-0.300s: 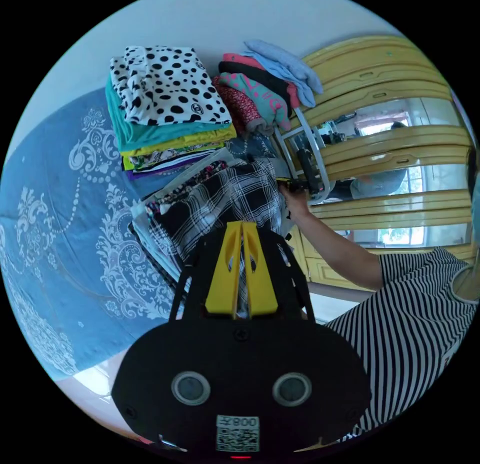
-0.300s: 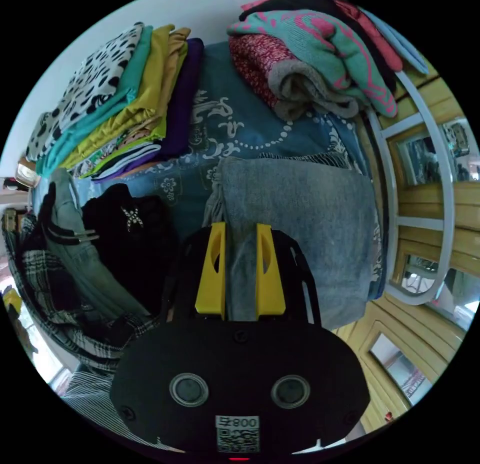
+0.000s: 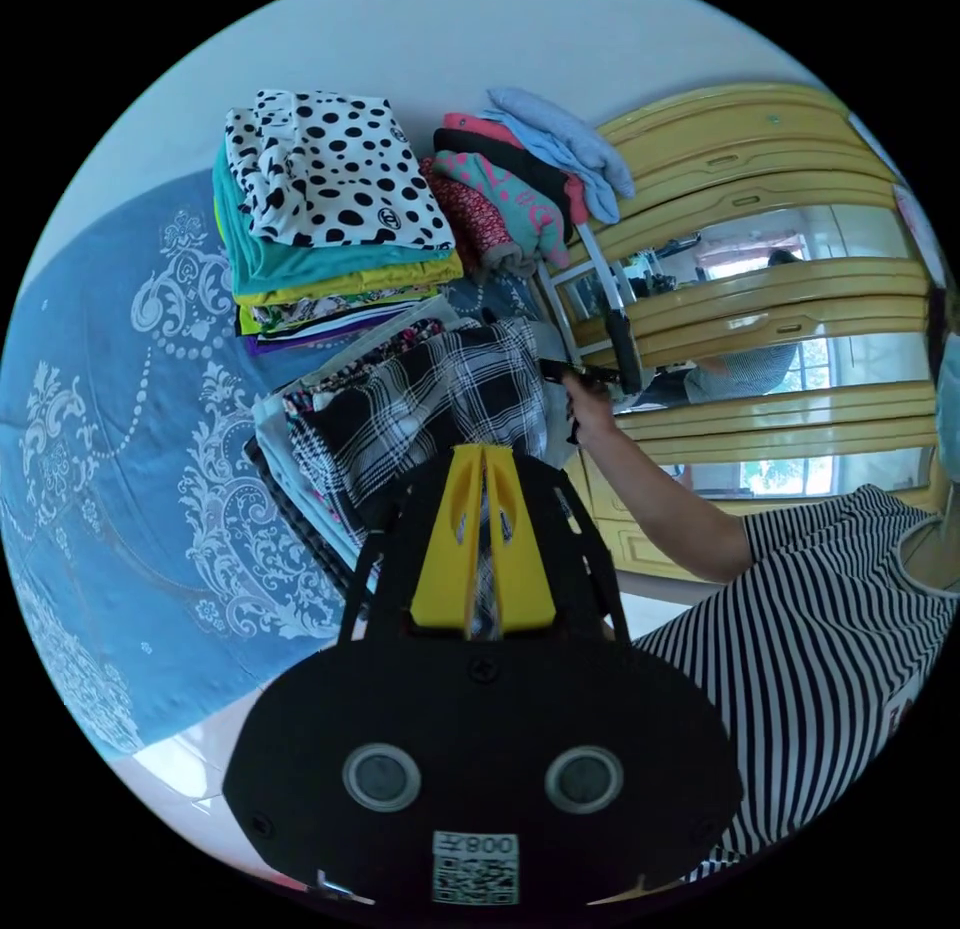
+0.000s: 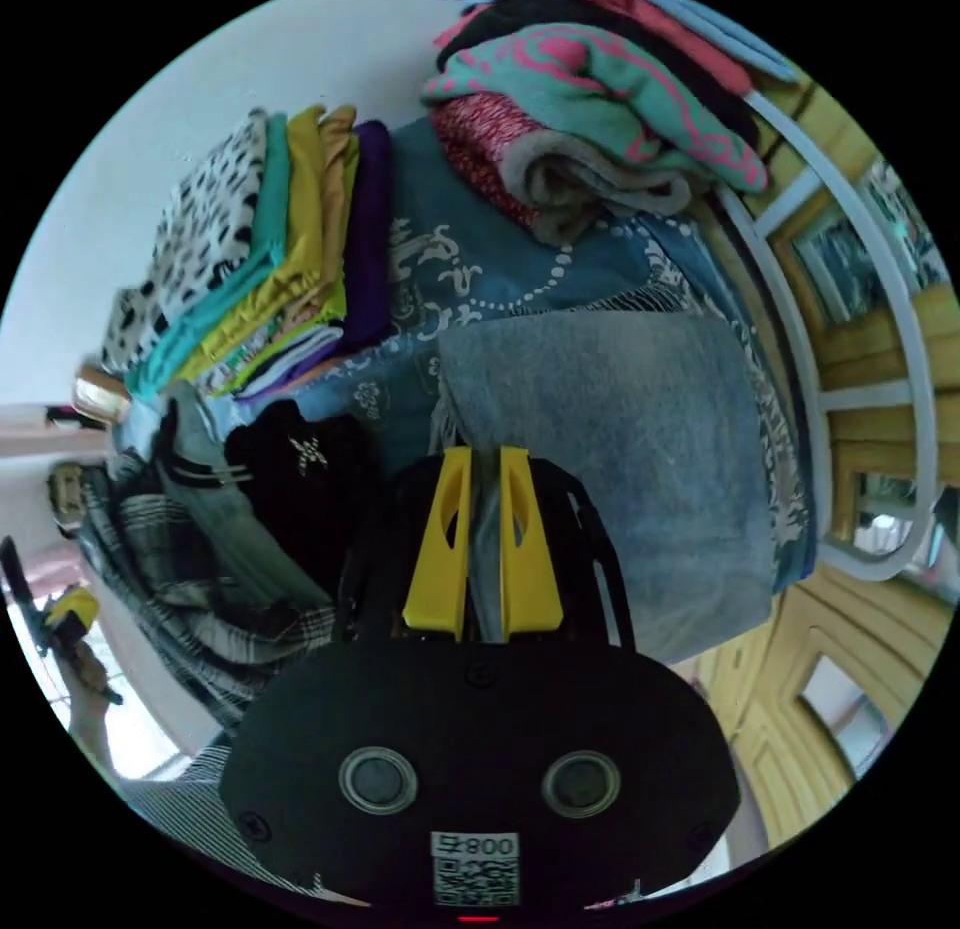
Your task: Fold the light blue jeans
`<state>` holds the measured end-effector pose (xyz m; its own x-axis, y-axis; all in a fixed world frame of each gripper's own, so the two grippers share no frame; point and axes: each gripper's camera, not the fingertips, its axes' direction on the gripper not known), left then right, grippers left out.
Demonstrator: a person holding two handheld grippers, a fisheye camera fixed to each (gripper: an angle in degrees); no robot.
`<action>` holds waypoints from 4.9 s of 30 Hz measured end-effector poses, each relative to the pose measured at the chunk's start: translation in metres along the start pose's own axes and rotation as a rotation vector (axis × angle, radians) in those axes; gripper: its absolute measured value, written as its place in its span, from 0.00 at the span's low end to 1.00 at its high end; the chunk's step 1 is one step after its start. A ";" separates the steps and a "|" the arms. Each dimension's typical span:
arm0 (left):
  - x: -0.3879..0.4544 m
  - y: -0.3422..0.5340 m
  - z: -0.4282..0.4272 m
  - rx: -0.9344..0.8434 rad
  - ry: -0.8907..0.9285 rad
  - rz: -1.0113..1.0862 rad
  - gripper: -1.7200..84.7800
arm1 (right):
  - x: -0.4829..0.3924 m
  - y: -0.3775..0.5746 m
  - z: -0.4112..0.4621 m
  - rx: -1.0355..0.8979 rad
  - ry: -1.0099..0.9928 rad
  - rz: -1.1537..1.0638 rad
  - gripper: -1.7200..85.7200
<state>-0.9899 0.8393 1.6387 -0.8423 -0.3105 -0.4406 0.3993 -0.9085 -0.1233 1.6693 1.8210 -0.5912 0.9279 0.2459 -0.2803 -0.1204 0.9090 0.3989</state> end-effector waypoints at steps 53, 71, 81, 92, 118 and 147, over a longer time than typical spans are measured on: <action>0.037 0.083 -0.917 0.609 -0.025 0.269 0.08 | -0.479 0.231 -0.387 0.613 -1.216 -0.649 0.05; -0.075 0.270 -1.139 0.734 -0.145 -0.177 0.03 | -0.606 0.200 -0.249 0.267 -1.288 -0.673 0.05; -0.089 0.316 -1.247 0.775 -0.342 -0.259 0.04 | -0.635 0.167 -0.192 0.226 -1.388 -0.632 0.05; -0.192 0.330 -1.383 0.771 -0.441 -0.116 0.03 | -0.718 0.122 -0.137 0.236 -1.370 -0.608 0.04; -0.615 0.296 -1.109 -0.192 -0.110 -0.398 0.04 | -0.835 0.089 0.239 -0.403 -0.466 -0.292 0.08; -0.696 0.377 -1.220 -0.077 -0.198 -0.302 0.04 | -0.864 0.025 0.188 -0.101 -0.037 -0.352 0.04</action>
<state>0.1889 1.0539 0.8144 -0.9772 -0.0863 -0.1939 0.1414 -0.9459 -0.2919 0.9309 1.5676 -0.1746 0.9307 -0.0982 -0.3523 0.1756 0.9650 0.1947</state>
